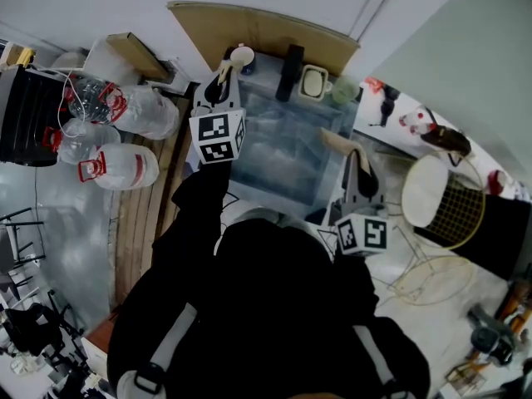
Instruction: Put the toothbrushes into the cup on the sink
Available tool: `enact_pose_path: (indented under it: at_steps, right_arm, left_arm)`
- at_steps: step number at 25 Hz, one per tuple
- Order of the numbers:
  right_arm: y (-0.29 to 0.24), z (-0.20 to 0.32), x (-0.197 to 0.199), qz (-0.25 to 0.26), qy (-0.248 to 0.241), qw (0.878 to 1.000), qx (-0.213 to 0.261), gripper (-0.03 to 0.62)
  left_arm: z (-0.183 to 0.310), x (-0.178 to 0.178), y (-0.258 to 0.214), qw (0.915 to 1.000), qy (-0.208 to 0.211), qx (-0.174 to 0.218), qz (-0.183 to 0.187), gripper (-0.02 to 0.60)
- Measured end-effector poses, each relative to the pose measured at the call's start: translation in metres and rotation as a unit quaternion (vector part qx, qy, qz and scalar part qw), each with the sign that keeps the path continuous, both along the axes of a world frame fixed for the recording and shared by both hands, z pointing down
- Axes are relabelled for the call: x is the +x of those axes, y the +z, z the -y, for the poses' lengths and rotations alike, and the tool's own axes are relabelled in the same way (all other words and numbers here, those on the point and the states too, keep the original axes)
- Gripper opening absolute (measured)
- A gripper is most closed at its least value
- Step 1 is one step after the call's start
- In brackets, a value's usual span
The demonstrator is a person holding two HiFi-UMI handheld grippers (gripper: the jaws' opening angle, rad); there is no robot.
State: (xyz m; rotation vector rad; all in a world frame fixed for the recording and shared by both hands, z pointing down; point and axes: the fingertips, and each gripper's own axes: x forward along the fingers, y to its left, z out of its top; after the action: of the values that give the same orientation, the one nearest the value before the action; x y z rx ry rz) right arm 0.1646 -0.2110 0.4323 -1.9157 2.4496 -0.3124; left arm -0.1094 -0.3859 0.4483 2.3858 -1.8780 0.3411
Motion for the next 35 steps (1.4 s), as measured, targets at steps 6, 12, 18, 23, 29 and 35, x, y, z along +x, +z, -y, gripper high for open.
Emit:
enact_pose_path:
  at_steps: [6,12,18,23,29,35]
  right_arm:
    - [0.003,0.003,0.0,-0.006,0.008,1.0,-0.006,0.028]
    - [0.008,0.007,0.005,-0.012,0.015,1.0,-0.012,0.028]
    - [0.009,0.009,0.011,-0.016,0.022,1.0,-0.016,0.028]
    - [0.009,0.011,0.014,-0.017,0.027,0.999,-0.017,0.028]
    - [0.012,0.016,0.015,-0.017,0.024,0.999,-0.02,0.028]
    - [0.011,0.016,0.01,-0.015,0.018,1.0,-0.019,0.028]
  left_arm:
    - [0.032,-0.002,0.019,0.9999,0.003,-0.011,-0.001,0.023]
    - [0.057,-0.002,0.037,0.9998,0.0,-0.022,0.0,0.023]
    - [0.074,-0.001,0.061,0.999,-0.001,-0.044,0.008,0.023]
    - [0.083,-0.007,0.079,0.998,-0.007,-0.063,0.008,0.023]
    - [0.089,-0.006,0.104,0.9951,-0.001,-0.098,0.013,0.023]
    - [0.083,-0.003,0.11,0.9931,0.01,-0.117,0.003,0.083]
